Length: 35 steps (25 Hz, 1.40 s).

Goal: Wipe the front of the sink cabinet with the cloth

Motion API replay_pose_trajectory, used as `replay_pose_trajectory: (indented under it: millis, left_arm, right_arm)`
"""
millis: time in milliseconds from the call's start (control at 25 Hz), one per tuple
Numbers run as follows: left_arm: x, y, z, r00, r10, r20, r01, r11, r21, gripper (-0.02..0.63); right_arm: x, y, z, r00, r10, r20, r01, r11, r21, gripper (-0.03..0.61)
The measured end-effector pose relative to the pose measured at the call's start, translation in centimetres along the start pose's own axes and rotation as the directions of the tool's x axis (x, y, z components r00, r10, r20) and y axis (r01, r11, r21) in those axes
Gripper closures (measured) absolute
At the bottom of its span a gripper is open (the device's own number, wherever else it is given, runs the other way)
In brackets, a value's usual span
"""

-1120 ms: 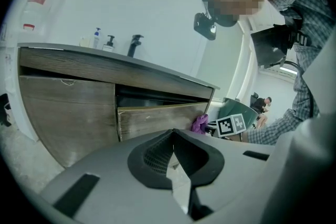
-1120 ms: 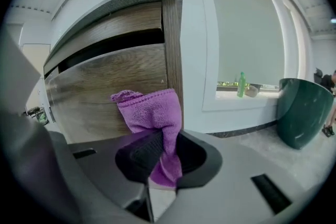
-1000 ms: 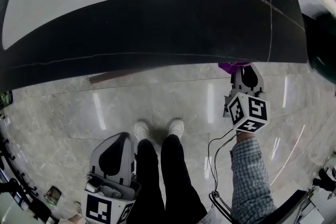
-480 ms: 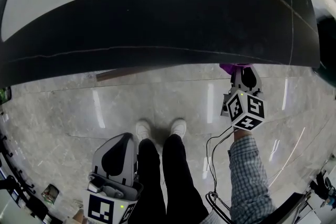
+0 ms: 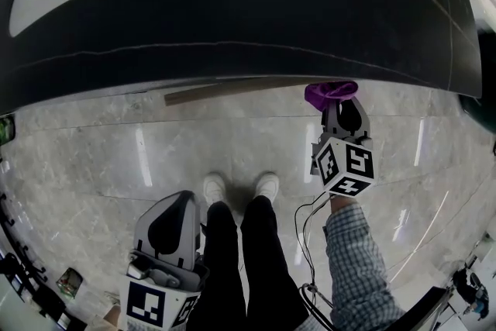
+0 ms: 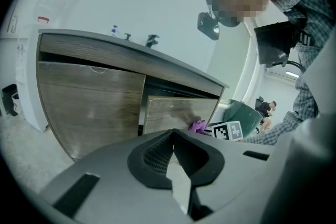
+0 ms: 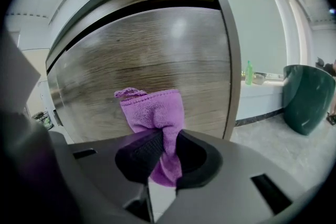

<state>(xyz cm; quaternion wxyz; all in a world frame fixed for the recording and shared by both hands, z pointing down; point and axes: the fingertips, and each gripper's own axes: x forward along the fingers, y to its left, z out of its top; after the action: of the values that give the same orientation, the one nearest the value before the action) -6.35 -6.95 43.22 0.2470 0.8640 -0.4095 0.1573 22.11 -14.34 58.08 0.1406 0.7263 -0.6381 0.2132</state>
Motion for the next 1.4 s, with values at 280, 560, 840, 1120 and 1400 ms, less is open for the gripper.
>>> replay_pose_trajectory:
  millis: [280, 560, 840, 1120, 1400]
  left_arm:
    - [0.0, 1.5, -1.3, 1.000, 0.000, 0.002, 0.000, 1.000, 0.006, 0.603]
    - [2.2, 3.0, -2.4, 1.000, -0.016, -0.019, 0.017, 0.999, 0.048, 0.603]
    - [5.0, 4.8, -4.8, 0.997, -0.030, -0.065, 0.036, 0.996, 0.083, 0.603]
    - [5.3, 8.1, -8.5, 0.988, 0.004, -0.155, 0.009, 0.997, 0.081, 0.603]
    - [5.1, 10.8, -8.4, 0.988, 0.047, -0.144, -0.040, 0.998, 0.054, 0.603]
  right_arm:
    - [-0.4, 5.8, -0.3, 0.997, 0.074, -0.004, -0.075, 0.997, -0.019, 0.505]
    - [-0.5, 10.7, -0.3, 0.989, 0.150, -0.004, -0.150, 0.988, -0.048, 0.505]
    - [-0.6, 16.1, -1.3, 0.973, 0.232, -0.015, -0.233, 0.969, -0.082, 0.505]
    - [-0.2, 21.8, -2.5, 0.942, 0.331, -0.054, -0.335, 0.932, -0.138, 0.505]
    - [0.8, 25.6, -4.2, 0.910, 0.401, -0.104, -0.413, 0.892, -0.180, 0.503]
